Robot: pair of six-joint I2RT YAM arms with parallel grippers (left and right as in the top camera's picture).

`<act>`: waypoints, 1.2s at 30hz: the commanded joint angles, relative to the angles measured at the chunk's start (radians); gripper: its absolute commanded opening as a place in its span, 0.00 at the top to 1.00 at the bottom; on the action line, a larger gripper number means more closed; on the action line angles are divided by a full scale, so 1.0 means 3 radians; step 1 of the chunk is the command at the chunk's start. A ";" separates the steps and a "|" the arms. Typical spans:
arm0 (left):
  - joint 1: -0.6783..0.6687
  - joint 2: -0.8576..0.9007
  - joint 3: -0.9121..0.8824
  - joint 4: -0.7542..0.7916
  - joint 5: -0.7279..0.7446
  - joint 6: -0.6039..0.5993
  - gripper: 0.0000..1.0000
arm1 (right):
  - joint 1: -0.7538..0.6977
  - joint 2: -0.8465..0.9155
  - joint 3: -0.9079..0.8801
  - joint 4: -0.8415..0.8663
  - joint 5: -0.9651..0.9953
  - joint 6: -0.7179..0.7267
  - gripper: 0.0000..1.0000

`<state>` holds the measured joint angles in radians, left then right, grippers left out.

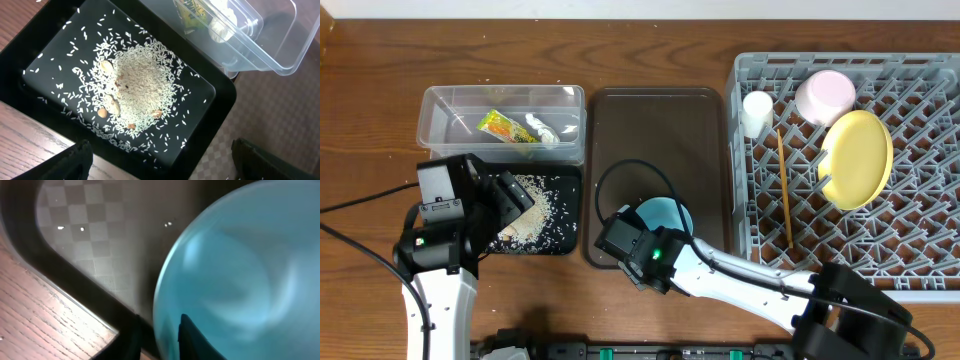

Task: Sort waste into correct bins and load items into the dishwasher rack
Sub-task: 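Move the right gripper to the blue bowl and grasp its rim, then lift the blue bowl with the right gripper into the dish rack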

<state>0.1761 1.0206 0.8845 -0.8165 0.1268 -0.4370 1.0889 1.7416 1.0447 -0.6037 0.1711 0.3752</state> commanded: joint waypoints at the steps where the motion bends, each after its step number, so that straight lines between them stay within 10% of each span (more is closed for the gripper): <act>1: 0.0014 -0.0029 0.0057 -0.0018 -0.0052 0.0045 0.09 | 0.0014 -0.0064 -0.0008 0.0028 0.0079 0.0029 0.88; 17: 0.0014 -0.0029 0.0057 -0.0019 -0.0052 0.0045 0.09 | -0.0595 -0.0771 0.0572 -0.0095 -0.0982 -0.0477 0.99; 31: 0.0014 -0.0029 0.0057 -0.0018 -0.0052 0.0045 0.08 | -0.3520 -0.1409 0.0511 -0.0874 -0.4959 -0.2018 0.99; 36: 0.0014 -0.0029 0.0057 -0.0018 -0.0052 0.0045 0.08 | -0.4330 -0.1259 0.0277 -0.1125 -0.5219 -0.2477 0.99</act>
<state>0.1761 1.0206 0.8845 -0.8188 0.1268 -0.4370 -0.1246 1.3331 1.1702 -0.9329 -1.1862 -0.2146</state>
